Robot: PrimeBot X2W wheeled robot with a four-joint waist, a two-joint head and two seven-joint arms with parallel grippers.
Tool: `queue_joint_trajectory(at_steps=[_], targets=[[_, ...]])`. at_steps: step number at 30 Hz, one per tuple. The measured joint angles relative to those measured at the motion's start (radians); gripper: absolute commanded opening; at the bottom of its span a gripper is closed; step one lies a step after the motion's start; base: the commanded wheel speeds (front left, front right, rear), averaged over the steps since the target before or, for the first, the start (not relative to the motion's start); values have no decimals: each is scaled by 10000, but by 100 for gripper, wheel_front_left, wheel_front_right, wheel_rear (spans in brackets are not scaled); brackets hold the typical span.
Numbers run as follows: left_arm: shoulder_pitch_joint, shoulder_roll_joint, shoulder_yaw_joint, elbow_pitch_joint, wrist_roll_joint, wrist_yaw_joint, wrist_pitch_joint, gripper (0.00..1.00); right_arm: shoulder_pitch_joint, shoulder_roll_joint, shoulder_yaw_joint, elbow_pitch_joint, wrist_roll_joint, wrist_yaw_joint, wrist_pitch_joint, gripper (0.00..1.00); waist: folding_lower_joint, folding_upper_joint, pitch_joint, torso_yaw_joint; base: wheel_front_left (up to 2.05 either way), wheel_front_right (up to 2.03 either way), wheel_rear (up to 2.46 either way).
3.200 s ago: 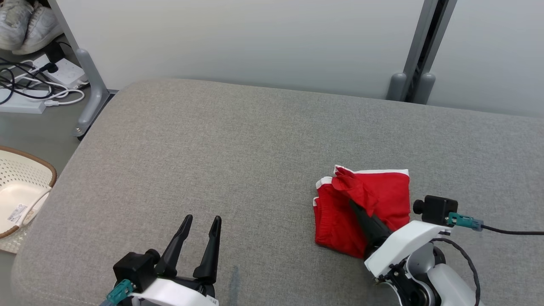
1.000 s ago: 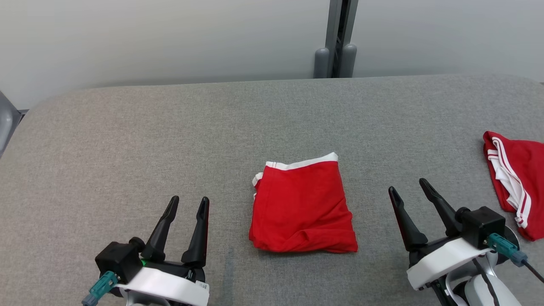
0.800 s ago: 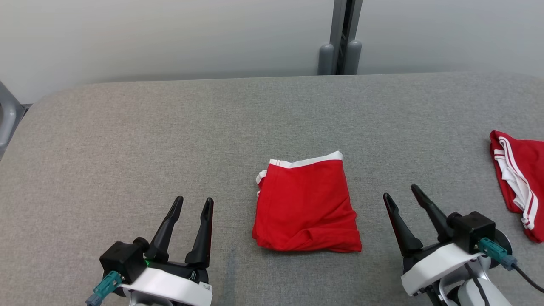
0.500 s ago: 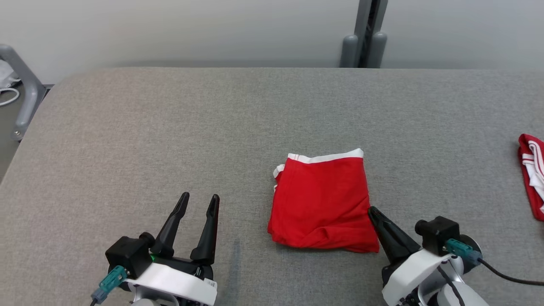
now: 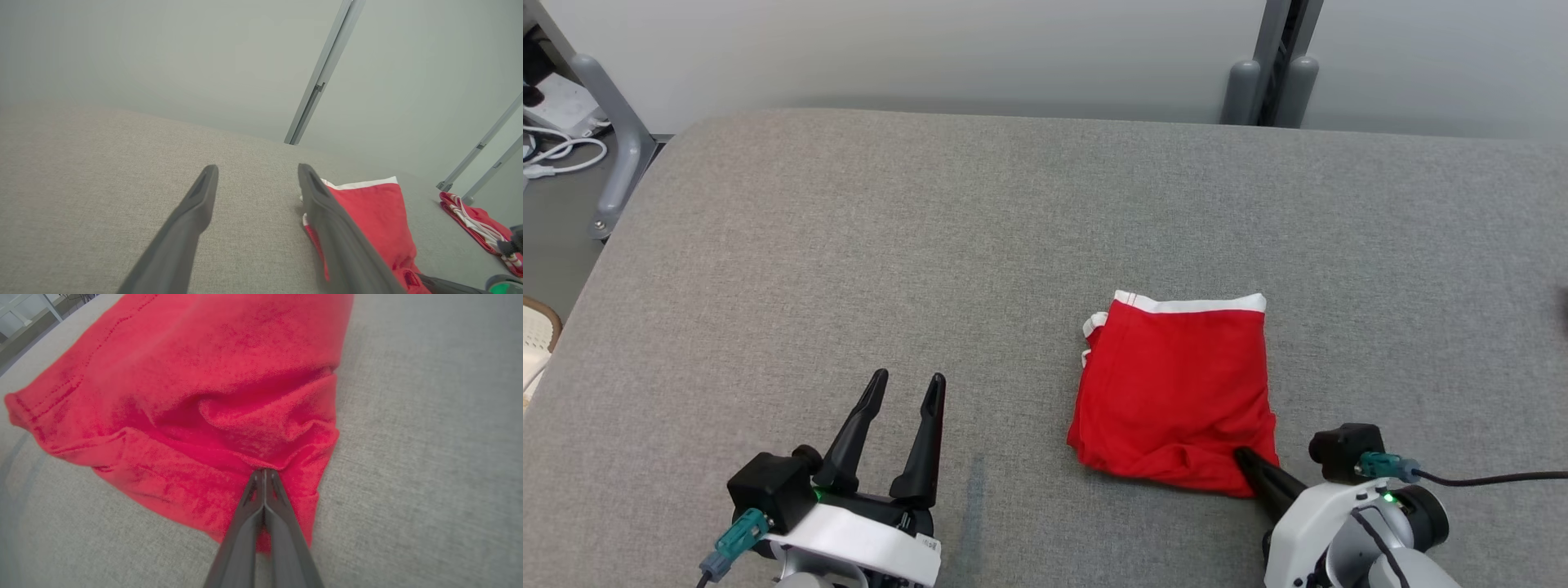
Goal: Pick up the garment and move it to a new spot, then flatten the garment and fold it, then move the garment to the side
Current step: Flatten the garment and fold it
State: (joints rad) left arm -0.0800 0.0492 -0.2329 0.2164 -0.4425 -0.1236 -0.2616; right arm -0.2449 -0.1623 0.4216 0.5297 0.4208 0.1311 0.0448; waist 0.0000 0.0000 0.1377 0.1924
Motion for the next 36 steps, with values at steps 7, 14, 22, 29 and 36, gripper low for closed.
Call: queue_joint_trajectory(at_steps=[7, 14, 22, 29, 36], targets=[[-18, -4, -196, 2, -86, 4, 0, 100, -431, 71, -719, -1024, -431, -2, -249, 0, 0, 0, 81, 102, 0, 0, 0], [-179, 6, -389, 69, -178, 4, 0, 100, -1216, 276, -932, -696, -823, -2, 328, 0, 0, 0, 244, 405, 0, 0, 0], [-371, 0, -667, 50, -424, 23, 0, 100, -2387, 25, -938, 1264, -853, -2, 970, 0, 0, 0, 531, 1007, 0, 0, 0], [-409, 8, -688, 88, -510, 104, 0, 100, -3081, -13, -711, 2217, -991, -6, 759, 0, 0, 0, 634, 1390, 0, 0, 0], [-390, 4, -711, 121, -525, 121, 0, 100, -3347, 307, -401, 2184, -775, -2, 334, 0, 0, 0, 484, 1393, 0, 0, 0]])
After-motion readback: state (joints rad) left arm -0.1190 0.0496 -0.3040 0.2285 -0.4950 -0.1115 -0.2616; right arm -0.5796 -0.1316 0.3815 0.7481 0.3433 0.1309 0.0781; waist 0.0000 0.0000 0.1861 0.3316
